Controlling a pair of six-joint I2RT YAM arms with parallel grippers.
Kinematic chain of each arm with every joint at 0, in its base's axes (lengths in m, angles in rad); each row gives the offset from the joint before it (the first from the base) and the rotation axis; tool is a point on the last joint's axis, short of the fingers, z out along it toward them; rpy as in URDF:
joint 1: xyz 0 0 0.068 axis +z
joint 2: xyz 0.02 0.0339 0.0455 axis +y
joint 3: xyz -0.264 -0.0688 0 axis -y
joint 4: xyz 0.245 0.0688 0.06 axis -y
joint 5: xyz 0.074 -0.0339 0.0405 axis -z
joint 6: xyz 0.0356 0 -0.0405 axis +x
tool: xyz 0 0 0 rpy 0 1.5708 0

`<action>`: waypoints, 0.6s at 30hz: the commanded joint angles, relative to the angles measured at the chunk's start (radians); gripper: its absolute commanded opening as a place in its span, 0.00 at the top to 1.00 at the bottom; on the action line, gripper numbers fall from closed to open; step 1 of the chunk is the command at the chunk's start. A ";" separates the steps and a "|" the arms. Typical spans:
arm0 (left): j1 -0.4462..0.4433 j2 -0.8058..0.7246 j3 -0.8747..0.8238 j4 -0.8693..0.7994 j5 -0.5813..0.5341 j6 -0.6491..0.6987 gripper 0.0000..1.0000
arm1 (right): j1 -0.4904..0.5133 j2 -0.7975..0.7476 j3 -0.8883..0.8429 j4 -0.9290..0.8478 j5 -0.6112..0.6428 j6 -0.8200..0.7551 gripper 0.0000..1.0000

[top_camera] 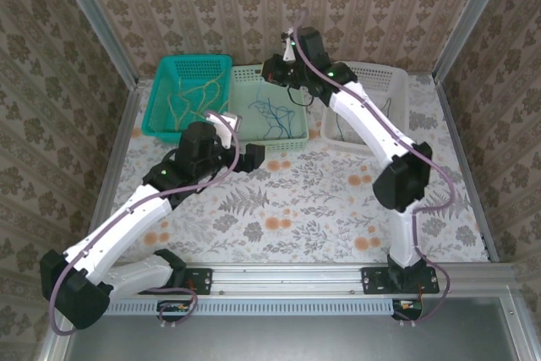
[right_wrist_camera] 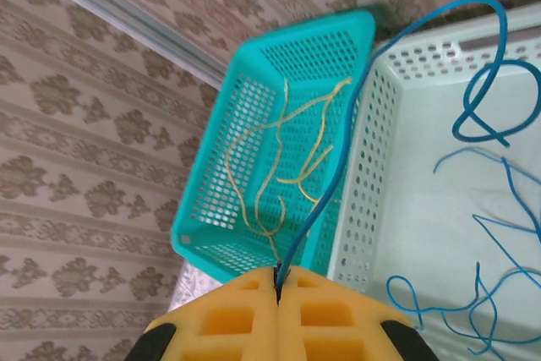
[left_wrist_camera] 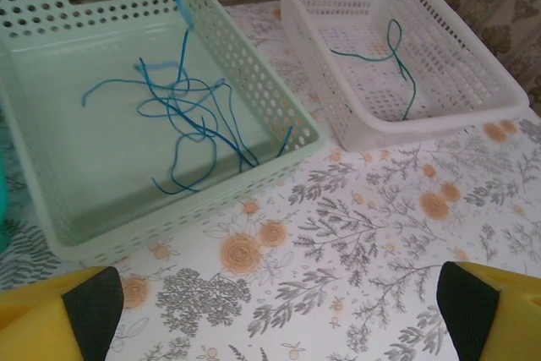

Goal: Untangle the cables

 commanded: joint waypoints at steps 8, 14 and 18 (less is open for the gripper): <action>0.055 -0.106 -0.050 -0.072 -0.024 -0.032 0.00 | -0.017 0.347 0.299 -0.317 -0.031 0.020 0.48; 0.071 -0.135 -0.064 -0.082 -0.030 -0.042 0.00 | -0.027 0.360 0.287 -0.317 -0.033 -0.014 0.01; 0.082 -0.135 -0.068 -0.096 -0.060 -0.077 0.00 | -0.033 0.287 0.283 -0.336 0.001 -0.063 0.00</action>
